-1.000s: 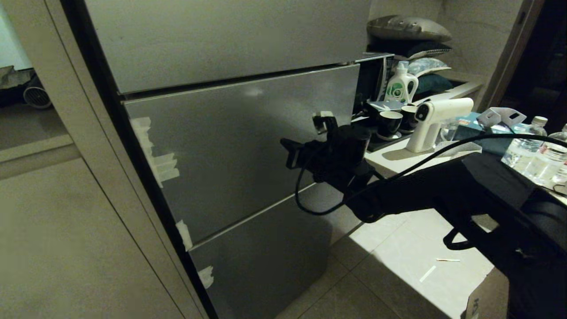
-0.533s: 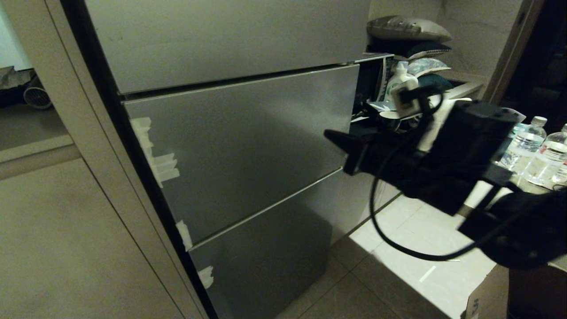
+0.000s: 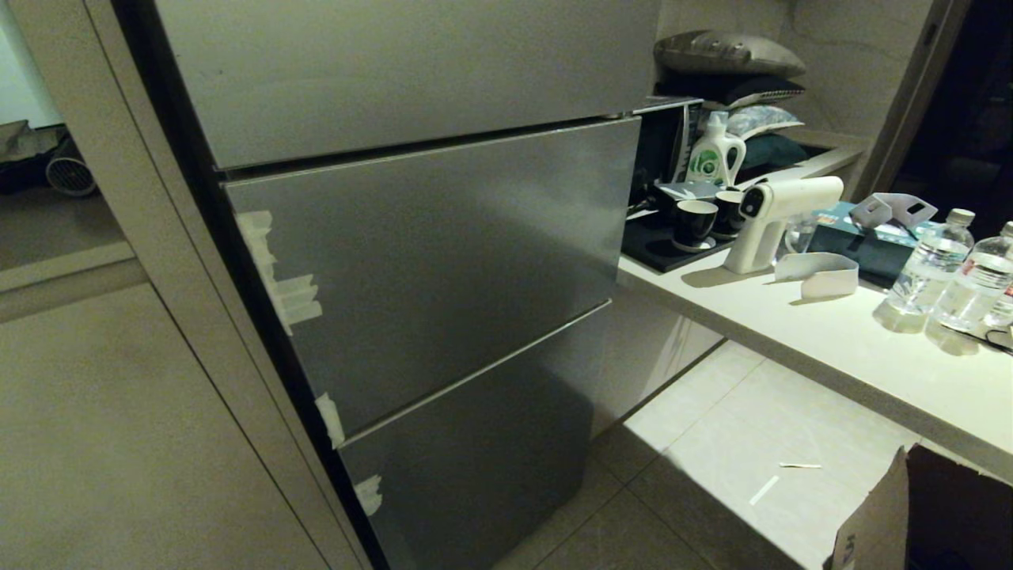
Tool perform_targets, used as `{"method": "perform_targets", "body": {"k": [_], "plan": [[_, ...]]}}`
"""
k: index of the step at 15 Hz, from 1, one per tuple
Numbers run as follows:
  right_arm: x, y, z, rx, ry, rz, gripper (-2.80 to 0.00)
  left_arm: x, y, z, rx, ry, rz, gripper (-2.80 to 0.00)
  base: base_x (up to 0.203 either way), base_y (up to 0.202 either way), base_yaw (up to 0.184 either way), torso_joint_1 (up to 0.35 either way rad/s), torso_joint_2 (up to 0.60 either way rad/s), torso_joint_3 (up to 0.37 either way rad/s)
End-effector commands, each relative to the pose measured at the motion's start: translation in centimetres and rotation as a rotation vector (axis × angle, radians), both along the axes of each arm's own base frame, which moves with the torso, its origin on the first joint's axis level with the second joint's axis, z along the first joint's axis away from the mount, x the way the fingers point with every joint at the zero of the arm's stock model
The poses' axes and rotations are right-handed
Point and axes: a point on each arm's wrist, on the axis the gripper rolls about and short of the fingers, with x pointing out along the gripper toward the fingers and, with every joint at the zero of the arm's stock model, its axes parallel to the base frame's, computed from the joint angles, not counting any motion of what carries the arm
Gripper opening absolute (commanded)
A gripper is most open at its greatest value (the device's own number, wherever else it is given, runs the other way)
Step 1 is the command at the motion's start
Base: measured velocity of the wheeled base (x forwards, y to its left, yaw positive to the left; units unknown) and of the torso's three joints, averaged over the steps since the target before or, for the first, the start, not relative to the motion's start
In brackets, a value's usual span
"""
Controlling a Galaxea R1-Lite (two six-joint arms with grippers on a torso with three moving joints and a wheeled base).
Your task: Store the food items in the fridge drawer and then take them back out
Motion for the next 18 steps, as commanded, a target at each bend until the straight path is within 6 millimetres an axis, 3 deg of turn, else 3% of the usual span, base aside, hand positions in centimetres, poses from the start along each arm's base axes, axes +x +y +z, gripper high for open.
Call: {"method": "perform_targets", "body": {"k": [1,3,4,6,9,12,14,18], "plan": [[-6.0,-1.9,-6.4,-0.038,0.034,-0.18,-2.8,0.0,0.0,0.0,0.0,0.001,0.001,-2.8,0.0,0.0,0.0,0.0,0.0,0.0],[-7.1,-2.1,-12.3,-0.109,0.199,-0.264,-2.8,0.0,0.0,0.0,0.0,0.001,0.0,-2.8,0.0,0.0,0.0,0.0,0.0,0.0],[-7.5,-2.1,-14.3,-0.139,0.307,-0.284,-2.8,0.0,0.0,0.0,0.0,0.002,0.001,-2.8,0.0,0.0,0.0,0.0,0.0,0.0],[-7.9,-1.9,-15.9,-0.172,0.437,-0.24,-2.8,0.0,0.0,0.0,0.0,0.001,0.0,-2.8,0.0,0.0,0.0,0.0,0.0,0.0],[-8.2,-1.8,-16.6,-0.24,0.473,-0.142,-2.8,0.0,0.0,0.0,0.0,0.001,0.001,-2.8,0.0,0.0,0.0,0.0,0.0,0.0],[-9.6,-1.8,-16.7,-0.241,0.28,-0.142,-2.8,0.0,0.0,0.0,0.0,0.001,0.002,-2.8,0.0,0.0,0.0,0.0,0.0,0.0],[-10.2,-1.8,-16.8,-0.213,0.196,-0.151,-2.8,0.0,0.0,0.0,0.0,0.001,0.001,-2.8,0.0,0.0,0.0,0.0,0.0,0.0],[-10.1,-1.9,-16.7,-0.088,0.208,-0.176,-2.8,0.0,0.0,0.0,0.0,0.001,0.002,-2.8,0.0,0.0,0.0,0.0,0.0,0.0]]}}
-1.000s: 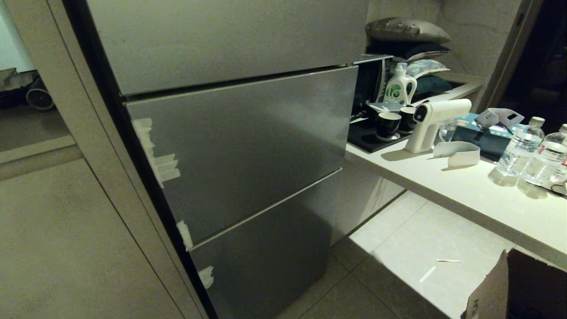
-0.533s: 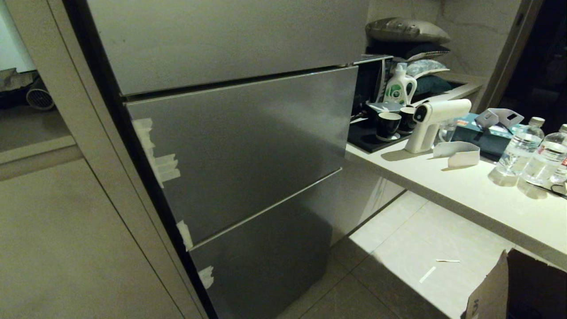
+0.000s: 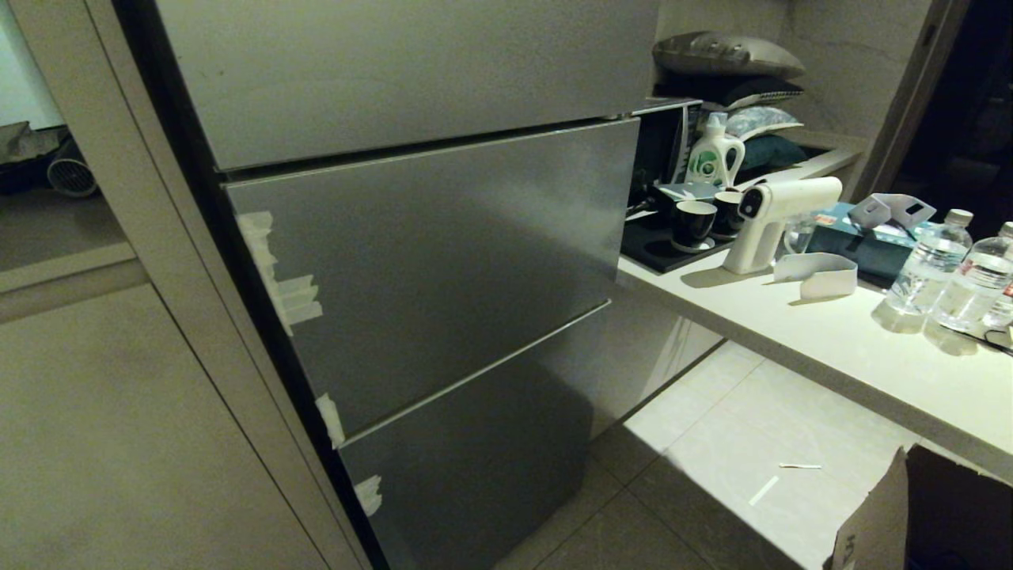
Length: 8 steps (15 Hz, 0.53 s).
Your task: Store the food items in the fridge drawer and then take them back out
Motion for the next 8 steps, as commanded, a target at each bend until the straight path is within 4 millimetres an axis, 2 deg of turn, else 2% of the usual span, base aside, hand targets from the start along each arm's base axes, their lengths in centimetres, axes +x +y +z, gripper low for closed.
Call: {"method": "perform_targets", "body": {"k": [1,8], "plan": [[0.09,-0.01,-0.84,-0.002,0.012,-0.004,-2.8,0.01,0.0,0.0,-0.001,0.001,0.0,-2.8,0.0,0.0,0.0,0.0,0.0,0.0],[0.11,-0.01,-0.88,0.008,0.013,-0.004,-2.8,0.03,0.0,-0.06,0.023,0.003,0.001,-2.8,0.0,0.0,0.0,0.0,0.0,0.0]]}}
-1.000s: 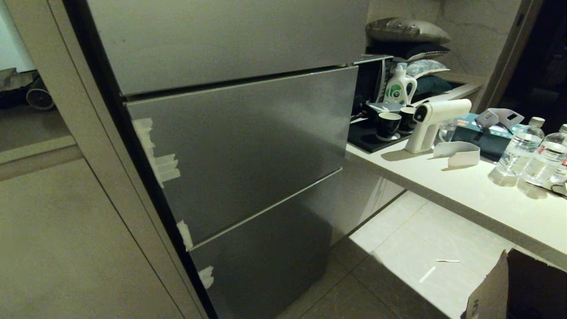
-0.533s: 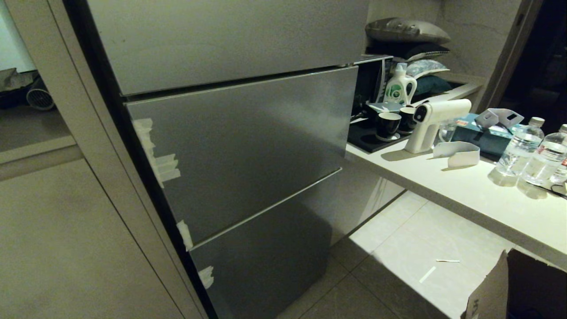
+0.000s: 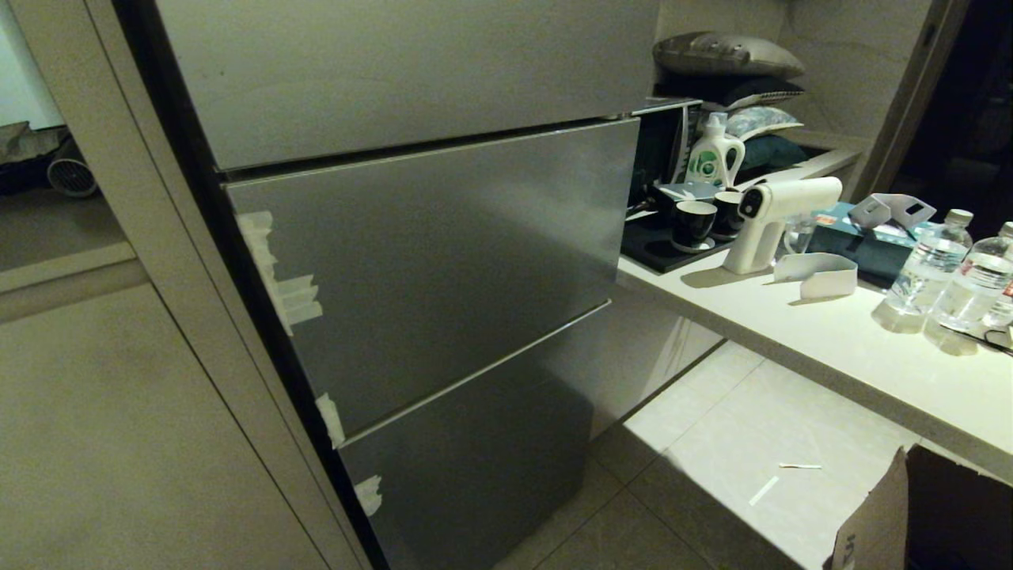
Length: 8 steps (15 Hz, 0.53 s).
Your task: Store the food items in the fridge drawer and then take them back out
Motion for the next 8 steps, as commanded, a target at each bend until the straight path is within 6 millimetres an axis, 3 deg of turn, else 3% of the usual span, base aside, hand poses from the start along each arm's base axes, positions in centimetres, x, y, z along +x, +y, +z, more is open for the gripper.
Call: {"method": "perform_targets", "body": {"k": [1,4,8], "plan": [[0.2,0.0,-0.8,0.0,0.03,0.001,-2.8,-0.1,0.0,0.4,0.025,-0.018,-0.002,-2.8,0.0,0.0,0.0,0.0,0.0,0.0],[0.2,0.0,-0.8,0.0,0.03,0.001,-2.8,-0.6,0.0,4.7,0.03,-0.085,-0.025,-2.8,0.0,0.0,0.0,0.0,0.0,0.0],[0.2,0.0,-0.8,0.0,0.03,0.001,-2.8,4.5,-0.1,9.2,-0.028,0.136,-0.042,-2.8,0.0,0.0,0.0,0.0,0.0,0.0]]}}
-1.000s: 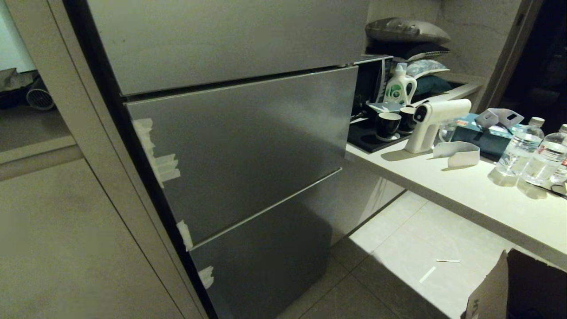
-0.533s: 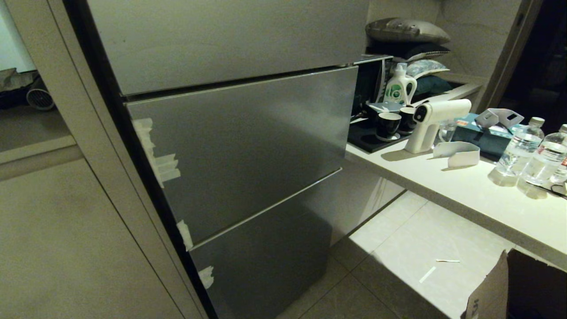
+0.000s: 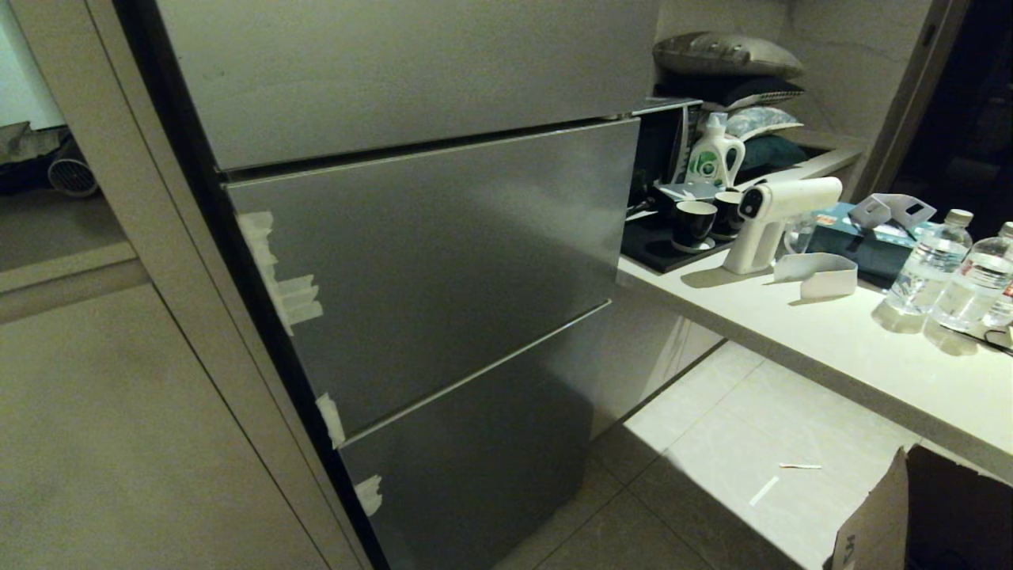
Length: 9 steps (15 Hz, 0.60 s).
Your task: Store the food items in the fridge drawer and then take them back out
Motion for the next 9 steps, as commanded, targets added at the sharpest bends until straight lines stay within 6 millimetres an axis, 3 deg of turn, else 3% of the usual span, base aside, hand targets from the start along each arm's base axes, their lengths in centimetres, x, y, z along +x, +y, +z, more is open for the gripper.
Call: {"method": "perform_targets", "body": {"k": [1,4,9], "plan": [[0.2,0.0,-0.8,0.0,0.03,0.001,-2.8,5.1,-0.1,2.0,-0.026,0.199,-0.003,-2.8,0.0,0.0,0.0,0.0,0.0,0.0],[0.2,0.0,-0.8,0.0,0.03,0.001,-2.8,8.7,-0.1,3.3,-0.053,0.21,0.001,-2.8,0.0,0.0,0.0,0.0,0.0,0.0],[0.2,0.0,-0.8,0.001,0.03,0.0,-2.8,10.7,0.1,4.1,-0.075,0.23,0.076,-2.8,0.0,0.0,0.0,0.0,0.0,0.0]]}}
